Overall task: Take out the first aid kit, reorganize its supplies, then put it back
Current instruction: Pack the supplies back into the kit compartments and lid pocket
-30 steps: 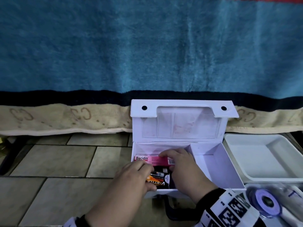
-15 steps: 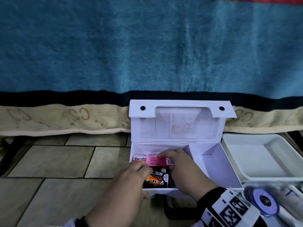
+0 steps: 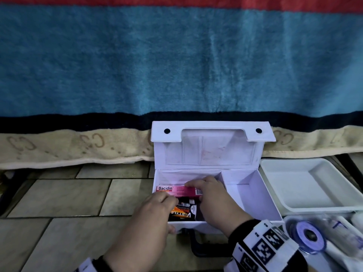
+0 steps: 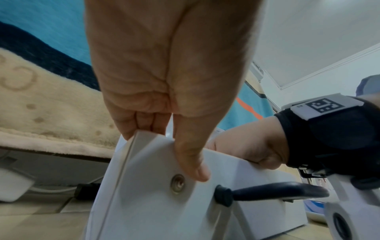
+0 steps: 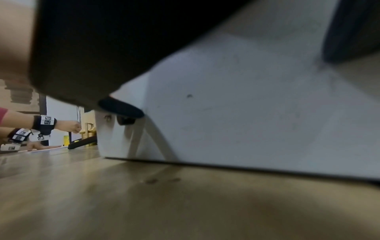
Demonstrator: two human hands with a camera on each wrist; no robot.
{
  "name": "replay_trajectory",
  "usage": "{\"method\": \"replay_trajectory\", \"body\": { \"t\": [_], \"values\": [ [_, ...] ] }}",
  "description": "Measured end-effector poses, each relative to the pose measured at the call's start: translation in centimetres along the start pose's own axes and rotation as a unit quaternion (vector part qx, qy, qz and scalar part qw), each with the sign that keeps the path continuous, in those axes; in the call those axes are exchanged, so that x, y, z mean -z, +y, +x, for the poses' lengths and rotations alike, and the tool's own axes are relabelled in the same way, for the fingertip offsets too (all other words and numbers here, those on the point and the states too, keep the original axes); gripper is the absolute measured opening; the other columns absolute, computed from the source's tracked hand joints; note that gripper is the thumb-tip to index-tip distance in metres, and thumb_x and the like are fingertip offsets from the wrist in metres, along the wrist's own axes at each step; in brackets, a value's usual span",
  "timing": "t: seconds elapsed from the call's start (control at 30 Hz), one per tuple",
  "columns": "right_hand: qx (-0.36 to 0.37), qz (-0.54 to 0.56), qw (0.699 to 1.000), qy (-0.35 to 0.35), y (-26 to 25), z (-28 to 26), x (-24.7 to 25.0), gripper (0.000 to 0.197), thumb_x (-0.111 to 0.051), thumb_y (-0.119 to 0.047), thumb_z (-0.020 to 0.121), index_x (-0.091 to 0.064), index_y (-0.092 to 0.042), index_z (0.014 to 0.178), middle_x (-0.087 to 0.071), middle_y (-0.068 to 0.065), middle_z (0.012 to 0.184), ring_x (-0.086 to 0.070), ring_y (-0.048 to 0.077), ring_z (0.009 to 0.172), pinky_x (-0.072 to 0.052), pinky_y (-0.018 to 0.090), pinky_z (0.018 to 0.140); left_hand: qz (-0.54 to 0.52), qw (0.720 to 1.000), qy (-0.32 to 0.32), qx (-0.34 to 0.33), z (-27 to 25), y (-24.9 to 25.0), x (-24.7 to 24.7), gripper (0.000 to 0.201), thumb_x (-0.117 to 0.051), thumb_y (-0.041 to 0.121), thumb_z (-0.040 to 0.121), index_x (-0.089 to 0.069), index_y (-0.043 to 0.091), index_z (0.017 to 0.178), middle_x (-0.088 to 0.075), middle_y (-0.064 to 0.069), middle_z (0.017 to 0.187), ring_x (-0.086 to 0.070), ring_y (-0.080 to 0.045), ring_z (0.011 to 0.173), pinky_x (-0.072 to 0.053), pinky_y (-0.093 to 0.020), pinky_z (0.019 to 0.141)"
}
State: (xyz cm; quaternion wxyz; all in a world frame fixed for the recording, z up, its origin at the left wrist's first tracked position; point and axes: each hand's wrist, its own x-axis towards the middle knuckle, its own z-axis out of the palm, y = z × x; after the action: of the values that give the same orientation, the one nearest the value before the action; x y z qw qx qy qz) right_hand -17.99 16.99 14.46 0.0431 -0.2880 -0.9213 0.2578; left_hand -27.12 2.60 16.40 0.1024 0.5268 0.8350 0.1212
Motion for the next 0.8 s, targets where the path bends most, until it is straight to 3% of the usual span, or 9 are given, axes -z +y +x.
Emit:
{"method": "replay_trajectory", "body": {
  "t": [0.1, 0.17, 0.3, 0.37, 0.43, 0.5, 0.6, 0.7, 0.8],
  "values": [
    [0.003, -0.030, 0.999, 0.012, -0.4, -0.2, -0.2, 0.061, -0.049, -0.003, 0.084, -0.045, -0.035, 0.136, -0.039, 0.000, 0.134, -0.032, 0.021, 0.125, -0.024, 0.021, 0.108, -0.021, 1.000, -0.013, -0.008, 0.0, 0.4, 0.1, 0.057, -0.078, 0.029, 0.070, -0.056, 0.026, 0.123, -0.052, 0.013, 0.124, -0.048, -0.005, 0.117, -0.033, -0.012, 0.095],
    [0.008, -0.031, 0.999, 0.027, -0.7, -0.5, 0.3, 0.066, -0.049, 0.000, 0.083, -0.039, -0.032, 0.140, -0.038, 0.000, 0.137, -0.029, 0.020, 0.129, -0.024, 0.022, 0.109, -0.012, 1.000, 0.004, -0.018, 0.1, 0.5, 0.4, 0.056, -0.072, 0.029, 0.077, -0.050, 0.028, 0.129, -0.046, 0.015, 0.131, -0.043, -0.004, 0.122, -0.030, -0.013, 0.098],
    [-0.006, 0.011, 0.995, 0.096, -0.8, -2.5, 3.0, 0.071, -0.045, 0.006, 0.079, -0.034, -0.024, 0.142, -0.040, -0.002, 0.138, -0.034, 0.016, 0.130, -0.027, 0.020, 0.106, -0.001, 1.000, -0.002, -0.023, 0.1, 1.2, 1.2, 0.062, -0.083, 0.039, 0.060, -0.062, 0.028, 0.117, -0.056, 0.015, 0.119, -0.057, -0.006, 0.110, -0.039, -0.015, 0.093],
    [-0.024, 0.022, 0.990, 0.136, 0.3, -4.1, 4.2, 0.068, -0.039, 0.011, 0.078, -0.041, -0.022, 0.138, -0.044, -0.001, 0.136, -0.039, 0.016, 0.127, -0.032, 0.020, 0.104, -0.025, 0.998, 0.032, -0.042, 0.3, 2.0, 1.0, 0.043, -0.067, 0.043, 0.075, -0.064, 0.026, 0.114, -0.060, 0.011, 0.115, -0.059, -0.016, 0.108, -0.046, -0.027, 0.093],
    [-0.050, 0.024, 0.983, 0.176, 2.1, -6.1, 5.3, 0.065, -0.038, 0.013, 0.077, -0.050, -0.019, 0.131, -0.049, 0.000, 0.129, -0.045, 0.017, 0.122, -0.033, 0.015, 0.095, -0.016, 0.997, 0.035, -0.062, 0.6, 3.4, 1.4, 0.044, -0.036, 0.054, 0.079, -0.065, 0.028, 0.101, -0.060, 0.012, 0.101, -0.061, -0.016, 0.096, -0.051, -0.033, 0.082],
    [-0.091, 0.012, 0.973, 0.212, 4.1, -8.3, 6.6, 0.056, -0.042, 0.012, 0.080, -0.056, -0.018, 0.124, -0.054, 0.000, 0.123, -0.050, 0.016, 0.116, -0.028, 0.009, 0.081, -0.006, 0.995, 0.030, -0.095, 1.2, 5.2, 1.2, 0.050, -0.022, 0.055, 0.082, -0.062, 0.029, 0.098, -0.056, 0.015, 0.099, -0.058, -0.010, 0.095, -0.045, -0.019, 0.072],
    [-0.172, 0.017, 0.949, 0.264, 7.1, -12.0, 8.5, 0.044, -0.047, 0.007, 0.084, -0.062, -0.018, 0.116, -0.060, 0.001, 0.117, -0.059, 0.017, 0.099, -0.030, 0.014, 0.073, -0.013, 0.987, 0.027, -0.160, 2.0, 8.7, 1.3, 0.034, -0.031, 0.048, 0.094, -0.056, 0.031, 0.110, -0.051, 0.016, 0.112, -0.051, -0.007, 0.107, -0.036, -0.012, 0.070],
    [-0.266, 0.014, 0.919, 0.291, 10.1, -15.3, 9.4, 0.036, -0.049, 0.001, 0.086, -0.065, -0.018, 0.112, -0.064, 0.002, 0.116, -0.060, 0.020, 0.102, -0.036, 0.020, 0.078, -0.024, 0.976, -0.011, -0.215, 3.1, 12.4, 0.7, 0.031, -0.040, 0.045, 0.095, -0.050, 0.032, 0.121, -0.047, 0.015, 0.121, -0.046, -0.008, 0.115, -0.038, -0.024, 0.094],
    [-0.340, 0.011, 0.891, 0.301, 12.2, -17.9, 9.4, 0.029, -0.051, -0.003, 0.087, -0.067, -0.017, 0.107, -0.067, 0.004, 0.112, -0.060, 0.022, 0.106, -0.039, 0.025, 0.083, -0.033, 0.965, -0.077, -0.250, 4.5, 15.9, -1.1, 0.027, -0.046, 0.043, 0.093, -0.054, 0.026, 0.113, -0.051, 0.008, 0.114, -0.050, -0.013, 0.109, -0.041, -0.030, 0.092]
  ]
}}
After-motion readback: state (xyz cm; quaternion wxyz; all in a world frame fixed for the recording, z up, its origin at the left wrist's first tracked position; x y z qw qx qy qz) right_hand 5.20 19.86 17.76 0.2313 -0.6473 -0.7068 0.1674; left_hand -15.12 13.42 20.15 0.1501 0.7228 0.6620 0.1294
